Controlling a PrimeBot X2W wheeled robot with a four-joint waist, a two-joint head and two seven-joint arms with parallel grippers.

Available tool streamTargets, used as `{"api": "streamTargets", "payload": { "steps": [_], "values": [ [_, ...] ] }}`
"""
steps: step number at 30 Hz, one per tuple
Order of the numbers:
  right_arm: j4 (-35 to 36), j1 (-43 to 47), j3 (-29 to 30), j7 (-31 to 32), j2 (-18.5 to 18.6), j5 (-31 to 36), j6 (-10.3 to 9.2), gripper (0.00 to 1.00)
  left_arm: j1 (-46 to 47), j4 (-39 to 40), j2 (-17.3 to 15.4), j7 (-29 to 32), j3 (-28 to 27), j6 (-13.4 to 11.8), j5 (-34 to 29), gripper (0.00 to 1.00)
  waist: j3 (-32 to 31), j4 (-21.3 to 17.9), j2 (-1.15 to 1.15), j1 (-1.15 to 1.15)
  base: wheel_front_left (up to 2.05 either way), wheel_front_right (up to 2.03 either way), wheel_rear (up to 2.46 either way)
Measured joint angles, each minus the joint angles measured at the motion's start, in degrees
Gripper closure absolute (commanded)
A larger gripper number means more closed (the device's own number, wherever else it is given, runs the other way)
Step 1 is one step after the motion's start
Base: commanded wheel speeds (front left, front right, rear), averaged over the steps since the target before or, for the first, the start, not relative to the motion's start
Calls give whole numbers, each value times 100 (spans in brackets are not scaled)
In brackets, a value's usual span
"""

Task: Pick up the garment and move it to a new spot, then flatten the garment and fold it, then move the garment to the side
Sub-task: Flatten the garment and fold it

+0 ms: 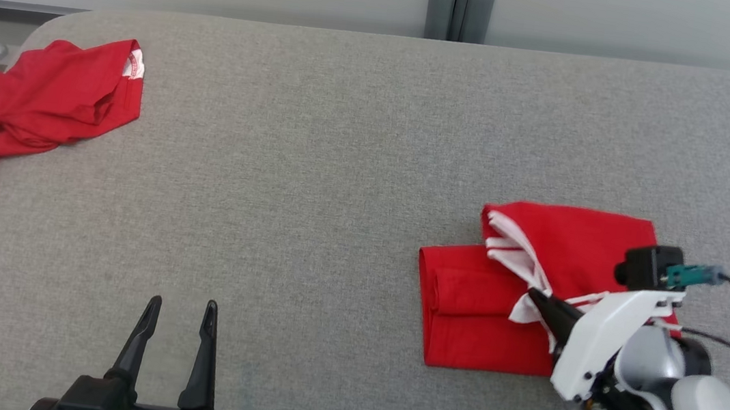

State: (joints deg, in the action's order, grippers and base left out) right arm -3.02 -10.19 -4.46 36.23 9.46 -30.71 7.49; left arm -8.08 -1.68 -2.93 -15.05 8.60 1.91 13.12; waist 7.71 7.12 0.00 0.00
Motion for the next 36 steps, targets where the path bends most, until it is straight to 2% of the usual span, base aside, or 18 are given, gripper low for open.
{"api": "streamTargets", "payload": {
  "steps": [3, 8, 18, 19, 20, 21, 26, 30, 33, 36],
  "values": [
    [-425, 142, -198, -449, -331, 66, 0, 100, -43, -5, 1, 0, -42, -54, -41, 0, -104, 67, 0, 0, 0, 0, 0],
    [-1048, 122, -341, -1149, -572, 64, 0, 100, -175, 19, 0, 0, -86, -93, -64, 0, -271, 179, 0, 0, 0, 0, 0],
    [-1599, -268, -923, -1684, -650, -244, 0, 100, -243, -8, 1, 0, 13, -38, -177, 0, -347, 124, 0, 0, 0, 0, 0],
    [-1612, -315, -990, -1818, -650, -377, 0, 85, -240, -8, 0, 0, 30, -33, -172, 0, -329, 115, 0, 0, 0, 0, 0],
    [-1616, -355, -1039, -1968, -654, -486, 0, 30, -234, -15, 1, 0, 41, -30, -172, 0, -309, 108, 0, 0, 0, 0, 0],
    [-1641, -425, -1118, -2101, -659, -630, 0, 0, -221, -38, 0, 0, 59, 1, -175, 0, -280, 99, 0, 0, 0, 0, 0],
    [-1699, -513, -1688, -2513, -664, -1066, 0, 0, -186, -154, 3, 0, 125, 110, -281, 0, -286, 52, 0, 0, 0, 0, 0],
    [-1299, -251, -1761, -2874, -646, -1060, 0, 0, -241, -138, 2, 0, 7, 77, -311, 0, -430, 21, 0, 0, 0, 0, 0],
    [-864, -87, -1688, -3448, -335, -445, 1, 0, -251, -86, 1, 0, -88, 58, -311, 0, -493, -26, 0, 0, 0, 0, 0],
    [-568, 232, -1303, -4142, -77, 141, 0, 0, -301, -54, 2, 0, -153, 32, -311, 0, -551, -109, 0, 0, 0, 0, 0]
  ]
}}
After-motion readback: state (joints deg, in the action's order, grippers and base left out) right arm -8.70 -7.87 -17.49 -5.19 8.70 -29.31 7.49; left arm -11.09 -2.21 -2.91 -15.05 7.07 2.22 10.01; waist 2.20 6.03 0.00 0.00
